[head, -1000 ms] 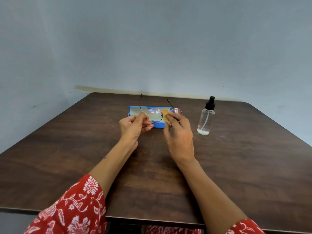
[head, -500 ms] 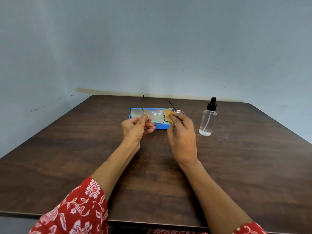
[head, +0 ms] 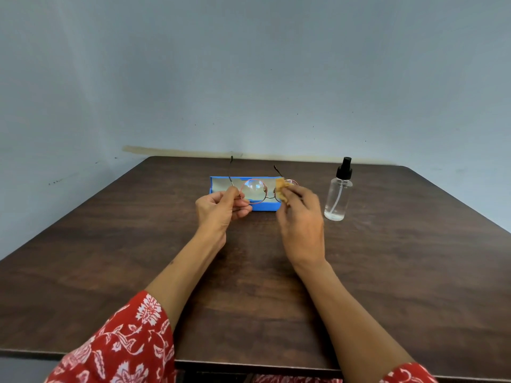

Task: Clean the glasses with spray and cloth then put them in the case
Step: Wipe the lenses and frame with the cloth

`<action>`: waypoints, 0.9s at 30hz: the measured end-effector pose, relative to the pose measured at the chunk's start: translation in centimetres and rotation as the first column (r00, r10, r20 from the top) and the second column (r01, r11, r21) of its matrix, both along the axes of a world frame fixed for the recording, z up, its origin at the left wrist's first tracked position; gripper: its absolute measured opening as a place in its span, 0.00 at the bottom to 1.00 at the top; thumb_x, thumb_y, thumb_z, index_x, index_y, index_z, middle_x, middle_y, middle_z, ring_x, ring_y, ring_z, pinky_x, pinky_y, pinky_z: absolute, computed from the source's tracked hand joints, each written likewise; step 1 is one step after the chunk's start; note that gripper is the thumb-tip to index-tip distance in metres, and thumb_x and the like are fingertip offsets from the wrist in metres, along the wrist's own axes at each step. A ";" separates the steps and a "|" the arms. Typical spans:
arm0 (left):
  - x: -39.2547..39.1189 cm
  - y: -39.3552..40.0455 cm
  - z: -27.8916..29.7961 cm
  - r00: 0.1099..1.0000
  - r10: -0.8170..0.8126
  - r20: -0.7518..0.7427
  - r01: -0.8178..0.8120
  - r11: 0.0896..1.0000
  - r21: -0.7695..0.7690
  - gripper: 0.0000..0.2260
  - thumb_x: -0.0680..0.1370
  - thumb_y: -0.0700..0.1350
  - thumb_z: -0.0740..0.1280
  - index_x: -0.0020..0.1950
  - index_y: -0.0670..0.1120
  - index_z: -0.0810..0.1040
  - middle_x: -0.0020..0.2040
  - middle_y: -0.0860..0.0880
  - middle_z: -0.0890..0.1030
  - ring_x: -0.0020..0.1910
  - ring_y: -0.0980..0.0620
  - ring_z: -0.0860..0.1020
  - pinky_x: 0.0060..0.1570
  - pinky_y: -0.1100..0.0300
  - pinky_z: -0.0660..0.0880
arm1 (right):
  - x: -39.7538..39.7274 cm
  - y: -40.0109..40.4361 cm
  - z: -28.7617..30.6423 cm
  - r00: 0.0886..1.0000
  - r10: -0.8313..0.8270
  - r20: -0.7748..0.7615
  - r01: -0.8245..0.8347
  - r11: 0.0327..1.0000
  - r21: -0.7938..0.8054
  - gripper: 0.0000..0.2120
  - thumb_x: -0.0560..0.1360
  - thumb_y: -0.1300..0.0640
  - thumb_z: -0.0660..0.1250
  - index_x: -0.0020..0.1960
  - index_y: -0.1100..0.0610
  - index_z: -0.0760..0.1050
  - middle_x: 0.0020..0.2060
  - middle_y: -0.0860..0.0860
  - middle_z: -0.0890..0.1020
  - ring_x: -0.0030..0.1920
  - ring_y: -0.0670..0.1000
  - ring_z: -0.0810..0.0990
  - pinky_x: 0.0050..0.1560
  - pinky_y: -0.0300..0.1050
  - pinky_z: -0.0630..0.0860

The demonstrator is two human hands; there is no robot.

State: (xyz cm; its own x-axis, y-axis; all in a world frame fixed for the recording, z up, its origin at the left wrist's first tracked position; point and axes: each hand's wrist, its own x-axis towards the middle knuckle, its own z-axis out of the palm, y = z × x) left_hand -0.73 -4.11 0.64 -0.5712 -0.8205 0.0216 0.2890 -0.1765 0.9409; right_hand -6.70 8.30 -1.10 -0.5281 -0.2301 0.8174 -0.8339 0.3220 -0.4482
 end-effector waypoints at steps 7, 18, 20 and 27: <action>0.0 0.0 0.0 1.000 0.002 -0.012 -0.002 1.000 0.009 0.07 0.74 0.36 0.65 0.37 0.38 0.80 0.25 0.46 0.80 0.25 0.53 0.80 0.27 0.65 0.77 | -0.1 0.2 -0.1 0.998 -0.040 0.041 0.040 0.999 0.013 0.12 0.70 0.70 0.67 0.53 0.65 0.79 0.51 0.59 0.79 0.52 0.58 0.77 0.51 0.37 0.68; -0.2 -0.2 0.0 0.999 0.003 -0.040 -0.003 1.000 0.010 0.07 0.73 0.37 0.66 0.36 0.39 0.80 0.25 0.46 0.80 0.25 0.53 0.80 0.27 0.65 0.77 | -0.8 0.6 -0.1 0.988 -0.090 0.126 0.093 0.996 -0.016 0.11 0.71 0.69 0.66 0.53 0.66 0.79 0.52 0.59 0.78 0.53 0.58 0.76 0.51 0.39 0.67; -0.3 -0.2 -0.1 0.999 0.004 -0.048 -0.004 1.000 0.005 0.07 0.73 0.37 0.66 0.35 0.39 0.80 0.25 0.46 0.80 0.25 0.53 0.80 0.27 0.65 0.77 | -0.3 0.2 -0.1 0.994 -0.064 0.085 0.064 0.998 0.000 0.11 0.70 0.70 0.67 0.52 0.66 0.79 0.51 0.59 0.79 0.51 0.58 0.77 0.49 0.38 0.67; -0.3 -0.3 -0.2 0.998 0.005 -0.058 -0.005 1.000 -0.001 0.08 0.73 0.37 0.66 0.35 0.39 0.79 0.25 0.46 0.81 0.25 0.52 0.80 0.26 0.66 0.76 | 0.9 -0.4 -0.2 0.996 0.050 -0.075 -0.041 0.992 0.121 0.12 0.68 0.70 0.70 0.52 0.67 0.80 0.49 0.59 0.81 0.51 0.58 0.80 0.49 0.44 0.78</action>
State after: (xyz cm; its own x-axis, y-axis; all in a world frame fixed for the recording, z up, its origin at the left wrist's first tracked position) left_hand -1.05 -4.43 0.47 -0.5650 -0.8232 0.0556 0.3438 -0.1736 0.9229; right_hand -5.78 7.94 -1.29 -0.4509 -0.3510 0.8206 -0.8797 0.3303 -0.3421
